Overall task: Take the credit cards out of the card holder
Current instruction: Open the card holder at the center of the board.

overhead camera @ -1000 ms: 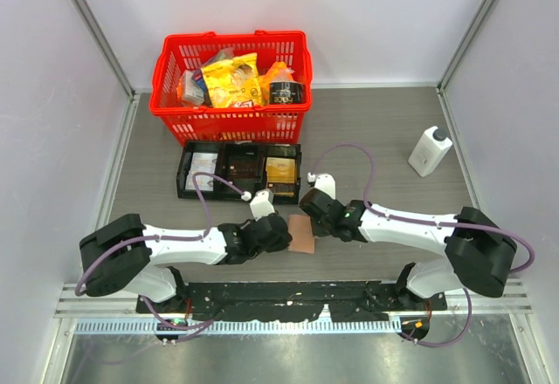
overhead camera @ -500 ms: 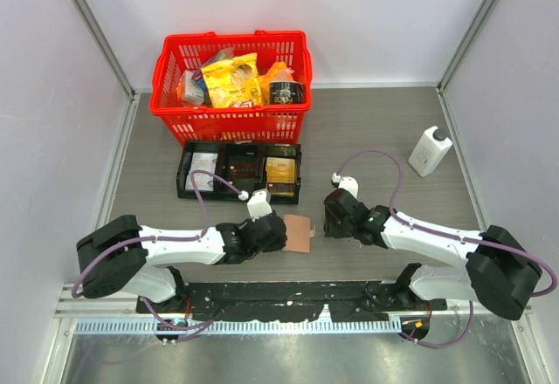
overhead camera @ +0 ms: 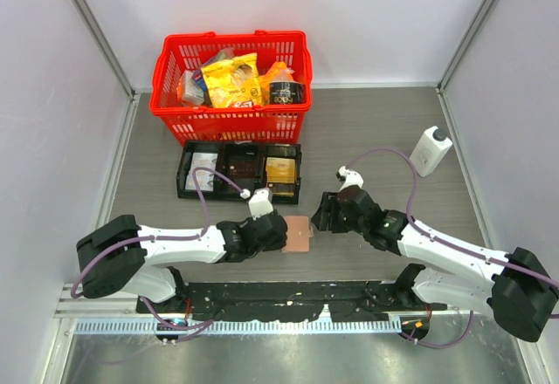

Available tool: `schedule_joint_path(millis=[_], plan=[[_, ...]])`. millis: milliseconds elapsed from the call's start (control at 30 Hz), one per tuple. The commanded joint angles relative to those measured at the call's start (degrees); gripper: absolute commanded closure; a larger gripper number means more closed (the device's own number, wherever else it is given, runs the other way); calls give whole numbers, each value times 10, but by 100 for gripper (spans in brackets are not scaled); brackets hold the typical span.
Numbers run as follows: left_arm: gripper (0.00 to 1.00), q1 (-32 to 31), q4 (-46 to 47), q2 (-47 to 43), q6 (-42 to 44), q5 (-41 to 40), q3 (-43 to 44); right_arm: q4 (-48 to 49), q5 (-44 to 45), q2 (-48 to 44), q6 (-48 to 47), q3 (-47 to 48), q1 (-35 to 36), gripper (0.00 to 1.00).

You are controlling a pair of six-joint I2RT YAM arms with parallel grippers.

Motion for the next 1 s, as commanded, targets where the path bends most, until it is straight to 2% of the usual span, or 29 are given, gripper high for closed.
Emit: schedule_joint_path(millis=[0,267,367,433,567,633,800,967], plan=[[78,-4,-12,-17,11,-20,20,17,7,23,6,42,20,42],[76,-15,-36,-30,18,-38,28,-22,53,114,16,72,56,41],[67,-23,-49,-33,26,-50,41,-31,70,109,18,61,54,50],[61,-30,-64,-32,34,-63,54,-24,64,102,19,45,48,63],[50,-47,-87,-19,53,-78,84,23,23,82,24,4,21,77],[46,-56,-102,-5,63,-85,103,53,-5,73,25,-17,0,83],[37,-75,-141,38,103,-97,161,113,-82,51,28,-71,-47,86],[24,-91,-184,101,140,-111,225,207,-143,34,47,-125,-78,98]])
